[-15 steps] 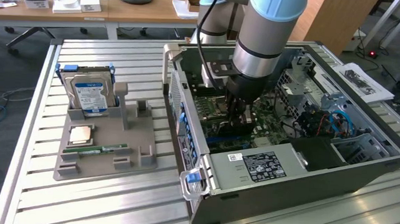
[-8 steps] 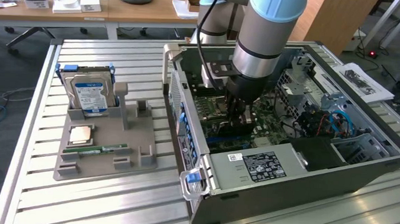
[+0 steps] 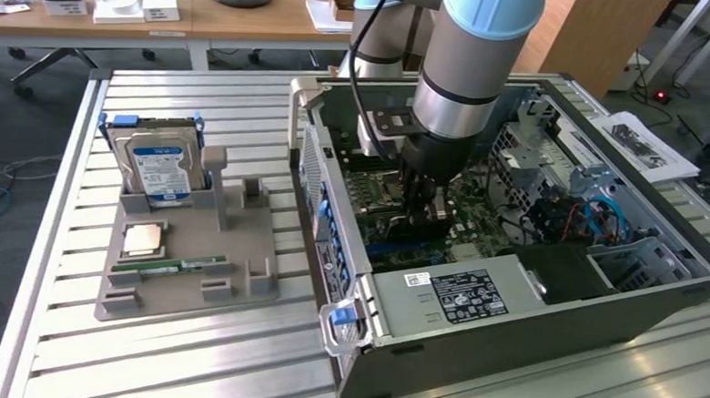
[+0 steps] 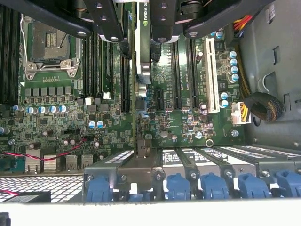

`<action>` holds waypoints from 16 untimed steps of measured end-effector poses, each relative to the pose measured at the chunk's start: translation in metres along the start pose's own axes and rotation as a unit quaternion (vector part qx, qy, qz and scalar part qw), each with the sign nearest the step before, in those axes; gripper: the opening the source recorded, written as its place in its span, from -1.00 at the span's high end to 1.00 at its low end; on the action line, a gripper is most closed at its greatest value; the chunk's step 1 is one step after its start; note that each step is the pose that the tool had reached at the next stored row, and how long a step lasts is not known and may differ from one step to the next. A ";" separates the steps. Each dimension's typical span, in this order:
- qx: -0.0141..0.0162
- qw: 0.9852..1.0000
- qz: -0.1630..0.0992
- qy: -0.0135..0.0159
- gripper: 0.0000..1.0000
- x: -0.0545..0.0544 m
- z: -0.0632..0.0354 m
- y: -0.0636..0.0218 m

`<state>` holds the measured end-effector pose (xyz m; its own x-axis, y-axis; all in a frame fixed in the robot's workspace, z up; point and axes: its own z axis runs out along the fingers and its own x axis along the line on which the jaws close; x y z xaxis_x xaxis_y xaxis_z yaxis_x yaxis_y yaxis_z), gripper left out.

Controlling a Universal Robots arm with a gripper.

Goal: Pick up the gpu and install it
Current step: 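Insert the gpu into the slot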

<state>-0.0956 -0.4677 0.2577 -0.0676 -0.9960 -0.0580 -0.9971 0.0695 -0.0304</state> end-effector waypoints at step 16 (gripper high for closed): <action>0.000 1.000 -0.001 0.000 0.47 0.000 -0.0001 0.0000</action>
<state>-0.0956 -0.4677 0.2578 -0.0647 -0.9962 -0.0581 -0.9973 0.0666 -0.0303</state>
